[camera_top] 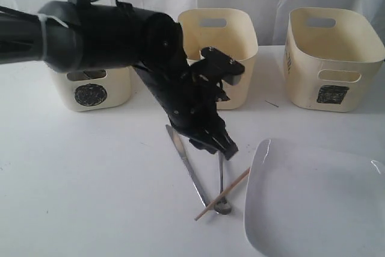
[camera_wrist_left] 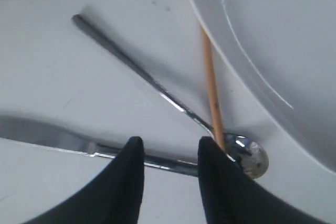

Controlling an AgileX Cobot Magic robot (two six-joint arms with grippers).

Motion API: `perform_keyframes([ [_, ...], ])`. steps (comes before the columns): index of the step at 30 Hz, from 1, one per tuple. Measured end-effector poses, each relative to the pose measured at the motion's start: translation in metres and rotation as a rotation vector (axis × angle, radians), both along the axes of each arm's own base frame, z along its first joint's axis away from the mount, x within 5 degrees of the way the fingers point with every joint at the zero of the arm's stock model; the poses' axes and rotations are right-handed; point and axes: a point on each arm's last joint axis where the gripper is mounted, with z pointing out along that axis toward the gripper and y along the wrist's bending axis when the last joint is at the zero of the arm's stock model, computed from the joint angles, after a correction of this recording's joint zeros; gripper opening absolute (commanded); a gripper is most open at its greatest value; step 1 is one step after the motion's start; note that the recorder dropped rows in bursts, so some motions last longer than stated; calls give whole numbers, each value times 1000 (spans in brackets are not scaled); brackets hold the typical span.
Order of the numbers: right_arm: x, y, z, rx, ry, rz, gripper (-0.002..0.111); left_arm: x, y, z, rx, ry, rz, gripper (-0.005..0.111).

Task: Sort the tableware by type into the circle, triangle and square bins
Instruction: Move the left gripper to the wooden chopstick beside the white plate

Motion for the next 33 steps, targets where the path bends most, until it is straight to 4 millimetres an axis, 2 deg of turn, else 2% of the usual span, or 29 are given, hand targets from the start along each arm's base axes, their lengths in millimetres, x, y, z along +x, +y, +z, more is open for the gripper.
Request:
perform_keyframes([
  [4,0,0,0,0,0,0,0,-6,-16,-20,12,6,-38,41],
  [10,0,0,0,0,0,0,0,-10,-25,-43,49,36,-60,41],
  [25,0,0,0,0,0,0,0,-11,-37,-49,-16,4,-130,41],
  [29,0,0,0,0,0,0,0,-17,-43,-59,-32,36,-255,41],
  [33,0,0,0,0,0,0,0,-18,-43,-59,-33,26,-303,41],
])
